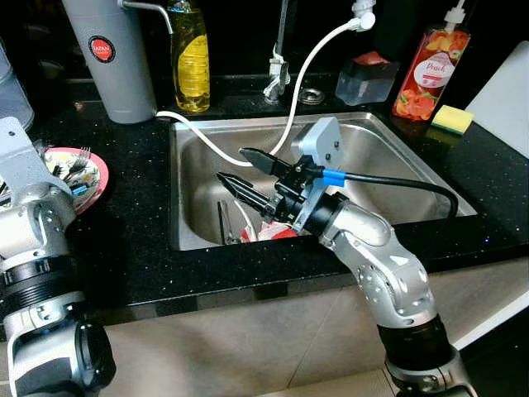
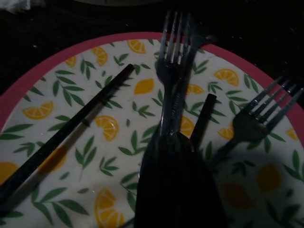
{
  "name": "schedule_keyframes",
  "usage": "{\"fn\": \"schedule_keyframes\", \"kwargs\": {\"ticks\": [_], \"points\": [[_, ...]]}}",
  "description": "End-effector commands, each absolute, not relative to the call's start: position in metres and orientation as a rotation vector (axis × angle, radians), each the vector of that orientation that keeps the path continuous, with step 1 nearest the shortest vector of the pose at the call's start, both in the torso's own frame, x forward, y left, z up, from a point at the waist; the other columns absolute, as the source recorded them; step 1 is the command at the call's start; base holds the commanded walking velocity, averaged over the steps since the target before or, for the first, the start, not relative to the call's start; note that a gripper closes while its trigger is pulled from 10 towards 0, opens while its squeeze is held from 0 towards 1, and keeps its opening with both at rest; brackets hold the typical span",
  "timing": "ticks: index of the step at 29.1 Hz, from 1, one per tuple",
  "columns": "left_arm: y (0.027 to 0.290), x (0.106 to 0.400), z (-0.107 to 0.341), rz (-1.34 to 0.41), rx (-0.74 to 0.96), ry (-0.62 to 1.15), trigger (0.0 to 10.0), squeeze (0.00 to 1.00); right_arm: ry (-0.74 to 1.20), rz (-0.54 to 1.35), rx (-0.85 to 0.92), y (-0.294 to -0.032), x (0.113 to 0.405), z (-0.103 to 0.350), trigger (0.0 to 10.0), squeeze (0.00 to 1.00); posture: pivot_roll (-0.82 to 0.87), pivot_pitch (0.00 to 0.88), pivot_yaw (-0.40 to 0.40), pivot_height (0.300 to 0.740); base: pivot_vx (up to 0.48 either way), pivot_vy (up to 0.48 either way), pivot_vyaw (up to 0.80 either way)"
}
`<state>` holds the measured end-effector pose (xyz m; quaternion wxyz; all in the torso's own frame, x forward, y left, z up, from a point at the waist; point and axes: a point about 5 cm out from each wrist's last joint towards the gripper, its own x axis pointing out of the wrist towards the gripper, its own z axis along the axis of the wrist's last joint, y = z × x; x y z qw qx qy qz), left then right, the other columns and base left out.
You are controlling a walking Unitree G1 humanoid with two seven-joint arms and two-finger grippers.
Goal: Kitchen organization
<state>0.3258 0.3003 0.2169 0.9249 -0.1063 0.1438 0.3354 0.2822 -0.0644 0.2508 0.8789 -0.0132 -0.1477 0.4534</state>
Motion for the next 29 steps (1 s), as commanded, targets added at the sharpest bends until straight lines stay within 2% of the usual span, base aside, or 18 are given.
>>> {"fn": "schedule_keyframes", "kwargs": {"ticks": [1,7,8,9,10,12,15,19,20,29], "points": [[0.306,0.325,0.214,0.698,-0.221,0.322,0.0,0.0,-0.307,0.947,-0.031,-0.064,0.283,0.251,10.0,0.0,0.09,0.0,-0.011,0.74,0.0,0.0,0.0],[0.312,0.326,0.231,0.719,-0.166,0.216,0.0,0.0,-0.307,0.942,-0.031,-0.065,0.284,0.251,10.0,0.0,0.09,0.0,-0.011,0.74,0.0,0.0,0.0],[0.313,0.327,0.242,0.728,-0.116,0.166,4.5,0.0,-0.306,0.94,-0.031,-0.065,0.284,0.251,10.0,0.0,0.09,0.0,-0.011,0.74,0.0,0.0,0.0],[0.313,0.327,0.245,0.731,-0.099,0.154,4.5,0.0,-0.306,0.94,-0.031,-0.065,0.284,0.251,10.0,0.0,0.09,0.0,-0.011,0.74,0.0,0.0,0.0],[0.311,0.329,0.251,0.717,-0.082,0.133,10.0,0.0,-0.306,0.94,-0.031,-0.065,0.284,0.251,10.0,0.0,0.09,0.0,-0.011,0.74,0.0,0.0,0.0],[0.309,0.331,0.257,0.696,-0.069,0.112,10.0,0.0,-0.306,0.939,-0.03,-0.066,0.284,0.251,10.0,0.0,0.09,0.0,-0.011,0.74,0.0,0.0,0.0],[0.294,0.335,0.252,0.608,-0.061,0.19,10.0,0.0,-0.307,0.937,-0.031,-0.066,0.284,0.252,10.0,0.0,0.09,0.0,-0.008,0.74,0.0,0.0,0.0],[0.282,0.333,0.245,0.589,-0.076,0.24,10.0,0.0,-0.308,0.935,-0.029,-0.066,0.284,0.252,10.0,0.0,0.09,0.0,-0.008,0.74,0.0,0.0,0.0],[0.279,0.332,0.243,0.594,-0.099,0.248,10.0,1.0,-0.309,0.934,-0.026,-0.066,0.284,0.252,10.0,0.0,0.09,0.0,-0.008,0.74,0.0,0.0,0.0],[0.275,0.327,0.241,0.696,-0.211,0.246,10.0,1.0,-0.31,0.932,-0.022,-0.066,0.284,0.251,10.0,0.0,0.08,0.0,-0.005,0.74,0.0,0.0,0.0]]}}
